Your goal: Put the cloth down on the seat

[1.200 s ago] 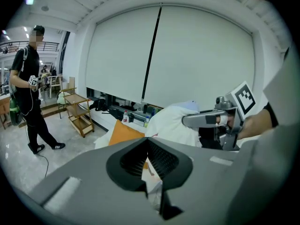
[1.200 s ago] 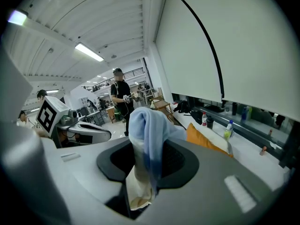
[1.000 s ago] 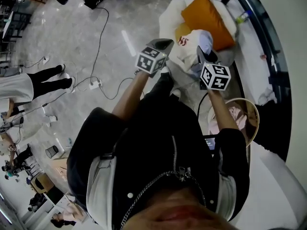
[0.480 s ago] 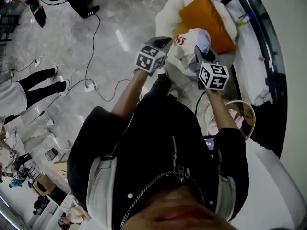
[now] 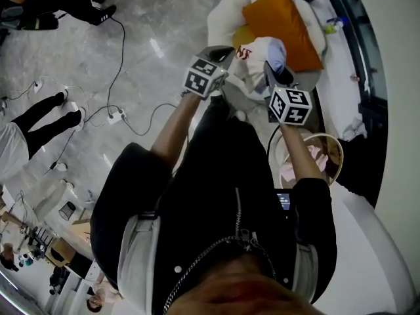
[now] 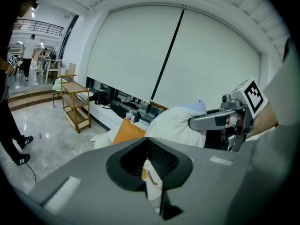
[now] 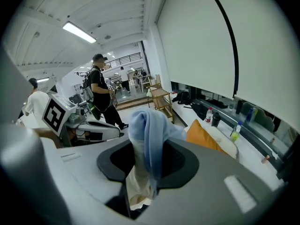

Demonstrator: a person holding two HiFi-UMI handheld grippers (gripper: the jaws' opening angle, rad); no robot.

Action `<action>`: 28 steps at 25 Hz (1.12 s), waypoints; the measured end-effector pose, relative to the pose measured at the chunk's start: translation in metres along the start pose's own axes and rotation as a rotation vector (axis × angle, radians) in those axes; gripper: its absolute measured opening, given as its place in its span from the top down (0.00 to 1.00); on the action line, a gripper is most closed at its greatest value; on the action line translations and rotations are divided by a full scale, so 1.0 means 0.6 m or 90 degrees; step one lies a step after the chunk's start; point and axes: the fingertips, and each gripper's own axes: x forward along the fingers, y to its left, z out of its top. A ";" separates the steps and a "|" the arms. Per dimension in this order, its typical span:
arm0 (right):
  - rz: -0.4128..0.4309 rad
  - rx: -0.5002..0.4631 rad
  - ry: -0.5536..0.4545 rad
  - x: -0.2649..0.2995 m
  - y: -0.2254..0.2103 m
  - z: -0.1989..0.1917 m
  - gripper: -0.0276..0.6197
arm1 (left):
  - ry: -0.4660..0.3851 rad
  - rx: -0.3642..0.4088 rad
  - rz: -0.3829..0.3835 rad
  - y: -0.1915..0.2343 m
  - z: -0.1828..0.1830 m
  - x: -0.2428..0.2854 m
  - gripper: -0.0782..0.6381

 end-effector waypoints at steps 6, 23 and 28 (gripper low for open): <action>-0.004 0.003 0.008 0.032 -0.008 0.007 0.77 | 0.017 -0.017 -0.006 0.025 -0.015 0.024 0.88; -0.019 0.029 0.025 0.166 -0.133 -0.052 0.77 | 0.037 -0.025 -0.008 0.089 -0.053 0.166 0.88; -0.025 0.039 0.026 0.222 -0.178 -0.091 0.77 | 0.041 -0.038 0.004 0.115 -0.094 0.218 0.88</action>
